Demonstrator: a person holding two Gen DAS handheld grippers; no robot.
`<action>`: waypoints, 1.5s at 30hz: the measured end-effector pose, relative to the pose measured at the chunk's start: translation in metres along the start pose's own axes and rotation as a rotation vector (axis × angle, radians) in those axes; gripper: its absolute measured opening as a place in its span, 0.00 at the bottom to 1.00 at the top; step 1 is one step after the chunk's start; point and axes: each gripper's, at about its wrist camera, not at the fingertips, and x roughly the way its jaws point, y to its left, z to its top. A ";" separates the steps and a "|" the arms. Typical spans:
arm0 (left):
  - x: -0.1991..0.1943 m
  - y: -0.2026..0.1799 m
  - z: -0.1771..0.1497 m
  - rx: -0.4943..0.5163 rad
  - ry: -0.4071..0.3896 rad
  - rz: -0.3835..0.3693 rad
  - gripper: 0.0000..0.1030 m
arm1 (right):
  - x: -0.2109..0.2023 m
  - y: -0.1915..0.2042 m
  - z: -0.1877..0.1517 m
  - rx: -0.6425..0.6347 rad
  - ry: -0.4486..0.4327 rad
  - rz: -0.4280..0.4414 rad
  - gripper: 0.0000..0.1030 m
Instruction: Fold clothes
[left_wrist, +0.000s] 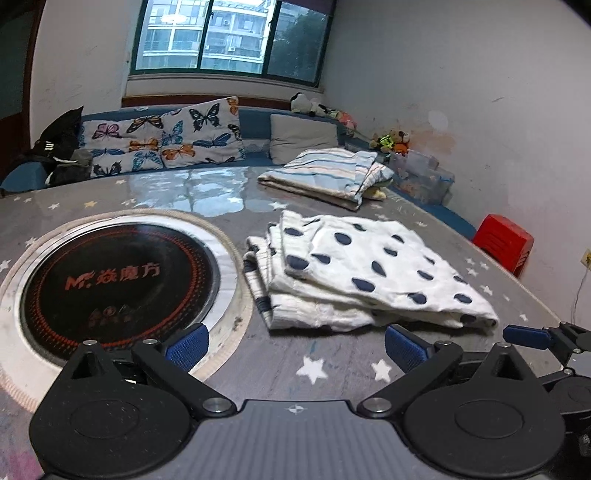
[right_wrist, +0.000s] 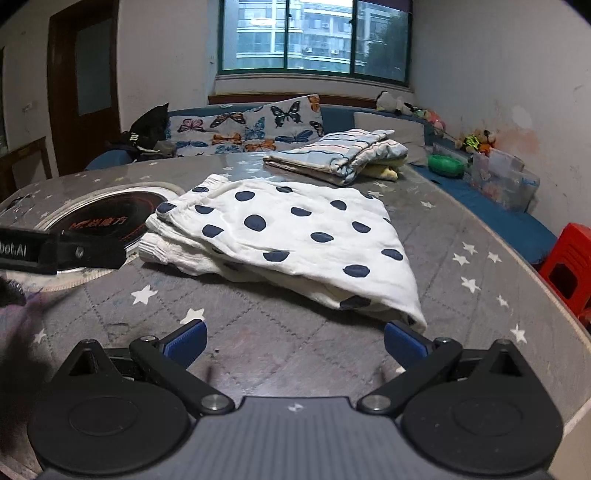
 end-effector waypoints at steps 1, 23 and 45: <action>-0.001 0.001 -0.001 0.000 0.003 0.008 1.00 | 0.000 0.001 0.000 0.005 0.001 -0.003 1.00; -0.026 -0.014 -0.022 0.029 0.029 0.062 1.00 | -0.013 -0.001 -0.019 0.160 0.030 -0.088 1.00; -0.051 -0.026 -0.033 0.088 -0.002 0.091 1.00 | -0.028 0.011 -0.031 0.155 0.018 -0.090 1.00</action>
